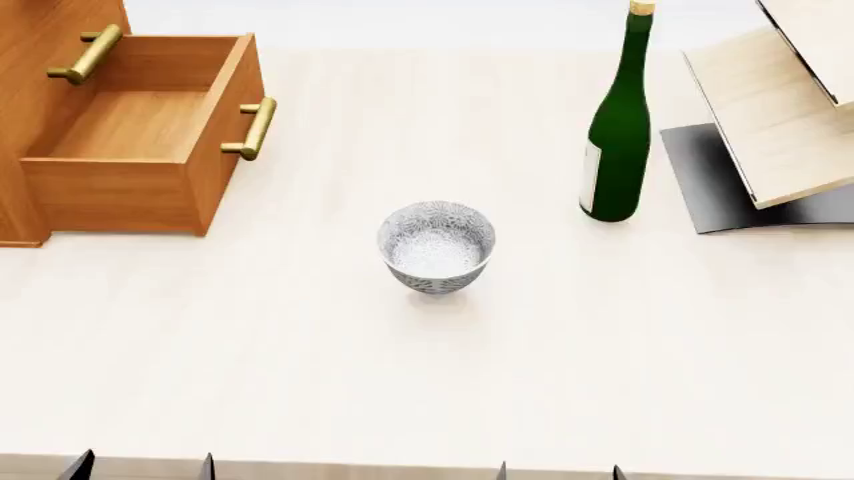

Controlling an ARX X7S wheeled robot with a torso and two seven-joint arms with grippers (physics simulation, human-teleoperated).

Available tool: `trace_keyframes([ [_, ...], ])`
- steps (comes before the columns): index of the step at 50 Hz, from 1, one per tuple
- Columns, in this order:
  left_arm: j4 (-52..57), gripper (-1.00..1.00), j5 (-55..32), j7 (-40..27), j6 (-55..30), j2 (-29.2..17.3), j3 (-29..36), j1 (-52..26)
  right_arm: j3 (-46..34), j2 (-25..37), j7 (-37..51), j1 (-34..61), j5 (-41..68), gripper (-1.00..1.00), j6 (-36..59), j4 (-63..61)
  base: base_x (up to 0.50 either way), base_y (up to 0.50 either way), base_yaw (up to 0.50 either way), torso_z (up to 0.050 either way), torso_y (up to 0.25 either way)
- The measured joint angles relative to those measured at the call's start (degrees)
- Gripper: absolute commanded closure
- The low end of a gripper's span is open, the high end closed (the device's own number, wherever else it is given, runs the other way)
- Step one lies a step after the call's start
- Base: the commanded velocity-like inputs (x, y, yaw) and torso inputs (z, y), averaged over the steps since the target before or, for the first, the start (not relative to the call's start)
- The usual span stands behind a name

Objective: Put the bowl in the bottom drawer of the cabinet and close it.

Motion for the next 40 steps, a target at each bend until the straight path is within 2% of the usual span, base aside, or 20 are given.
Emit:
trace_keyframes([
  [20,-0.64,-1.0,-1.28,-3.4,0.3,-2.32,3.03,-0.49,-2.77,2.47,1.85,0.42,3.05,-1.0,2.3,-0.86,0.0,0.0,0.0,0.0,0.0],
  [30,10.03,-1.0,-0.04,-4.87,-3.11,-3.97,5.49,3.14,-3.62,3.51,2.76,0.57,4.62,-1.0,3.64,-1.9,0.0,0.0,0.0,0.0,0.0],
  [40,22.14,-1.0,1.02,-6.44,-2.95,-5.84,6.88,11.34,-4.41,4.64,3.82,0.42,5.72,-1.0,6.73,-5.52,0.0,0.0,0.0,0.0,0.0],
])
